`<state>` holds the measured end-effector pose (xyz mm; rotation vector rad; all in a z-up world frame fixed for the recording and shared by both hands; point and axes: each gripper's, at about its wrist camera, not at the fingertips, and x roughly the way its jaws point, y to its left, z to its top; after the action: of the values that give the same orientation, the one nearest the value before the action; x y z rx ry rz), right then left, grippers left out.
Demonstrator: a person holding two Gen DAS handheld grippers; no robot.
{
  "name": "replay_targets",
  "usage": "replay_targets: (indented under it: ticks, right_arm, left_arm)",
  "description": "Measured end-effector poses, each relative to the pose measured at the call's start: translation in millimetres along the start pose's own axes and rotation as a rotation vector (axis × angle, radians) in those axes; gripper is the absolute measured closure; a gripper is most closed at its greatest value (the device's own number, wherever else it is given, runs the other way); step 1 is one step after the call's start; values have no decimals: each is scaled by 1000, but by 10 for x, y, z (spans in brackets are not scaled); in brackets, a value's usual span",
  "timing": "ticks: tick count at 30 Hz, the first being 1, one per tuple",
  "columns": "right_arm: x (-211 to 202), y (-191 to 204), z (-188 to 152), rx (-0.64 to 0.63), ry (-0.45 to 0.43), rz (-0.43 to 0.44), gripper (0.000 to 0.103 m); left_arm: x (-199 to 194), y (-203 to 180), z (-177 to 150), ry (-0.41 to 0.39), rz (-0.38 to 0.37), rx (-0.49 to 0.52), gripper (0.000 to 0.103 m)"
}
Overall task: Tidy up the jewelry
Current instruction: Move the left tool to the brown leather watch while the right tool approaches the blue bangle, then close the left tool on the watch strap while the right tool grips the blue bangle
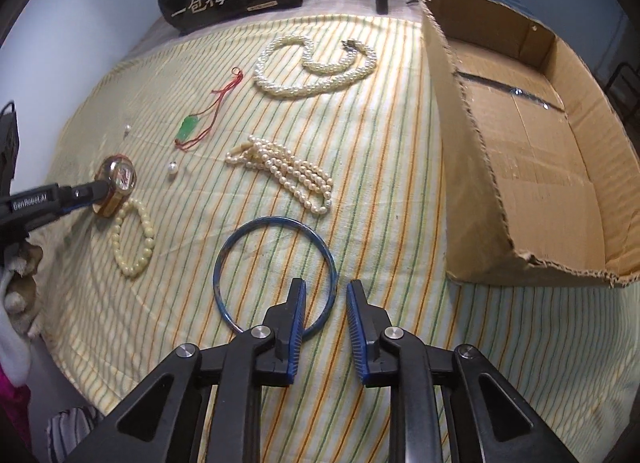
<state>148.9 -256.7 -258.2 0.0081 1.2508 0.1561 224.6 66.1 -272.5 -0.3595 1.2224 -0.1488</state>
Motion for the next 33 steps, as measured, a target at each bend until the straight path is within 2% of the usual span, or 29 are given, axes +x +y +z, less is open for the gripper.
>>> replay_targets:
  ticks: [5, 10, 22, 29, 33]
  right_arm:
    - [16, 28, 13, -14, -6, -1, 98]
    - [-7, 29, 18, -17, -12, 13, 101]
    - [-299, 145, -33, -55, -89, 27, 102]
    - [-544, 236, -50, -91, -148, 7, 102]
    - [-726, 249, -79, -87, -185, 25, 102]
  left_arm:
    - [38, -39, 9, -10, 26, 19, 92]
    - [47, -93, -3, -24, 49, 34, 95]
    - [-176, -169, -131, -76, 64, 65, 97]
    - [-423, -235, -230, -124, 69, 86, 97]
    - [-566, -322, -282, -148, 63, 104, 97]
